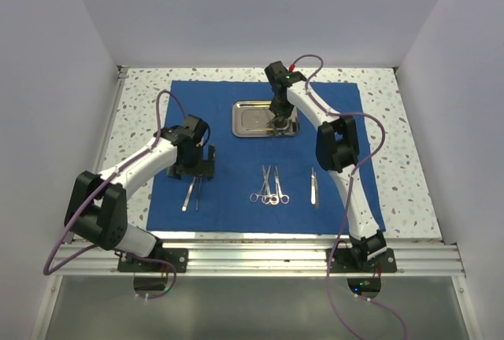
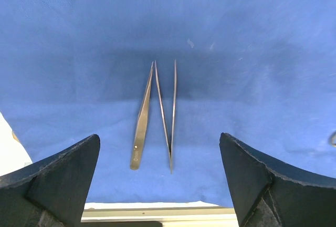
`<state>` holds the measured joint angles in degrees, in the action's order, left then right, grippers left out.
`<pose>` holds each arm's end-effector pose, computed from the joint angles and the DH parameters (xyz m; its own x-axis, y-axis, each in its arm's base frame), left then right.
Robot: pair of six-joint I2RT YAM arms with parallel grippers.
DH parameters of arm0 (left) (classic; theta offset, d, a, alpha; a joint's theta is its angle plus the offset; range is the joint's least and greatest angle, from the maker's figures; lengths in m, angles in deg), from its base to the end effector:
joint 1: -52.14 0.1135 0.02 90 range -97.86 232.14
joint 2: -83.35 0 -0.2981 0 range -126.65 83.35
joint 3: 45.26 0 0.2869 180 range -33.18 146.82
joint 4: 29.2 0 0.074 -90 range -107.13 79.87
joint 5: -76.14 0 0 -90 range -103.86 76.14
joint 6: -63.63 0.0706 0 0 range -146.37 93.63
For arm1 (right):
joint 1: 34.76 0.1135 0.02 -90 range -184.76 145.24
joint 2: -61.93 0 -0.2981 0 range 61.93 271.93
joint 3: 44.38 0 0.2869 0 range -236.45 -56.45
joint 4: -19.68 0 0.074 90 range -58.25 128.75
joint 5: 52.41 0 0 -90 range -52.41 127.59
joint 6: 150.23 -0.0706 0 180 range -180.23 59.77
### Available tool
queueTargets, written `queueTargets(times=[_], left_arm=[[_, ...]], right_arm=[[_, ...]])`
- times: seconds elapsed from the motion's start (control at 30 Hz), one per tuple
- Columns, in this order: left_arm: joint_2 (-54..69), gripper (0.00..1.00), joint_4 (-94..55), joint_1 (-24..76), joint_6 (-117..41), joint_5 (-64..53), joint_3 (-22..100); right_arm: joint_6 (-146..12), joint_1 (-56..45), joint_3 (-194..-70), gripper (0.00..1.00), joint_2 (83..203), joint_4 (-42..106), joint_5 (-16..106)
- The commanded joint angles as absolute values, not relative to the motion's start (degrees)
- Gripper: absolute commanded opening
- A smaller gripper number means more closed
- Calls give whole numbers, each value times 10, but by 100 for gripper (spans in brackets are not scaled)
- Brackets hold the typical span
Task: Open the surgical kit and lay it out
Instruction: Pick up the medical item from the container.
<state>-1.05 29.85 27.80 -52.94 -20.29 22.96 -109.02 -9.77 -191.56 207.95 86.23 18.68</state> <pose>0.2795 -0.1178 0.1908 -0.9595 -0.0538 -0.2765 -0.0510 0.9985 -0.0172 0.5650 0.2381 0.1579 -0.7515 0.4349 -0.4960 0.4372 0.8914 0.1192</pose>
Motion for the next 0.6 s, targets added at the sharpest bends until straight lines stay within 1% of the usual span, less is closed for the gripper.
queueTargets(times=[0.0,0.1,0.17,0.2,0.23,0.37,0.43,0.57], left_arm=[[8,100,315,285,-537,-209,261],[10,100,321,288,-534,-209,267],[12,100,323,291,-532,-208,268],[14,100,323,293,-530,-207,269],[14,100,324,295,-528,-205,272],[14,100,327,301,-523,-205,297],[11,100,330,303,-520,-209,318],[5,100,322,305,-515,-237,397]], right_arm=[[-1114,-101,-1915,32,2100,884,176],[-1115,-100,-1907,14,2106,890,180],[-1109,-99,-1909,11,2112,896,180],[-1107,-100,-1908,4,2112,897,179],[-1101,-99,-1902,0,2108,891,182],[-1081,-99,-1882,0,2076,857,194],[-1066,-95,-1892,0,2057,844,193],[-1027,-62,-1912,0,1998,824,171]])
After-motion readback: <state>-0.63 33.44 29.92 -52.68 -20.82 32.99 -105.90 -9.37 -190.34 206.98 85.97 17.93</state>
